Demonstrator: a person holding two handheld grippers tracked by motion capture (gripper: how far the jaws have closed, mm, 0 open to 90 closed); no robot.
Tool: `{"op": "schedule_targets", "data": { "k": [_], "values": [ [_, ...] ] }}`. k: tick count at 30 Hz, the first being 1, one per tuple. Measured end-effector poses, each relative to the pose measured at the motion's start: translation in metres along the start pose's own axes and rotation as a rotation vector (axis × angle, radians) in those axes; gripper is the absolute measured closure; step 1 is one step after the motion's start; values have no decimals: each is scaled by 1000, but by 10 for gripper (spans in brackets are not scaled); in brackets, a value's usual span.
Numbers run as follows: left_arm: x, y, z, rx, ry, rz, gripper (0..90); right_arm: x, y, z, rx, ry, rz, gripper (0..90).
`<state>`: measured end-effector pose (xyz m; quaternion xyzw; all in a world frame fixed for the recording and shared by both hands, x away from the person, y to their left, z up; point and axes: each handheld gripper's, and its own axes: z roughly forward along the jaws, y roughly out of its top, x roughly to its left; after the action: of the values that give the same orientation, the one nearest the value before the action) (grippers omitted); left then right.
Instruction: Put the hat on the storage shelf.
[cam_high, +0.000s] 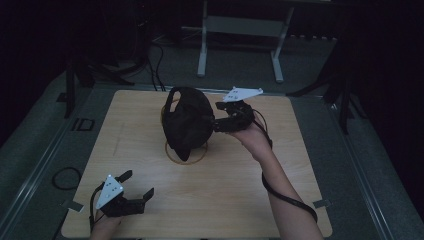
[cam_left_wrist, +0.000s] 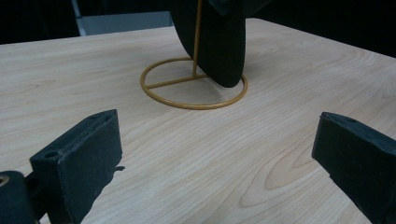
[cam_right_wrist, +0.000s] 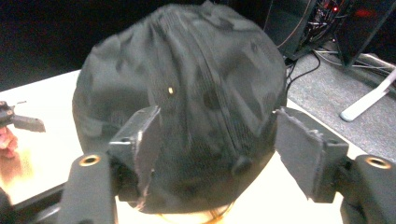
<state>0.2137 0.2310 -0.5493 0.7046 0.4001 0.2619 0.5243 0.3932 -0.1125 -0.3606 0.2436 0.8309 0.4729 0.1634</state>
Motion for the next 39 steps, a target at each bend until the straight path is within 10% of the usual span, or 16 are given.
{"op": "schedule_targets", "data": {
  "k": [8, 39],
  "values": [
    [1, -1, 0, 6, -2, -1, 22, -7, -18, -7, 0, 36, 37, 128],
    [1, -4, -2, 16, -13, 3, 23, -3, -96, -16, -5, -3, 24, 125]
  ]
}}
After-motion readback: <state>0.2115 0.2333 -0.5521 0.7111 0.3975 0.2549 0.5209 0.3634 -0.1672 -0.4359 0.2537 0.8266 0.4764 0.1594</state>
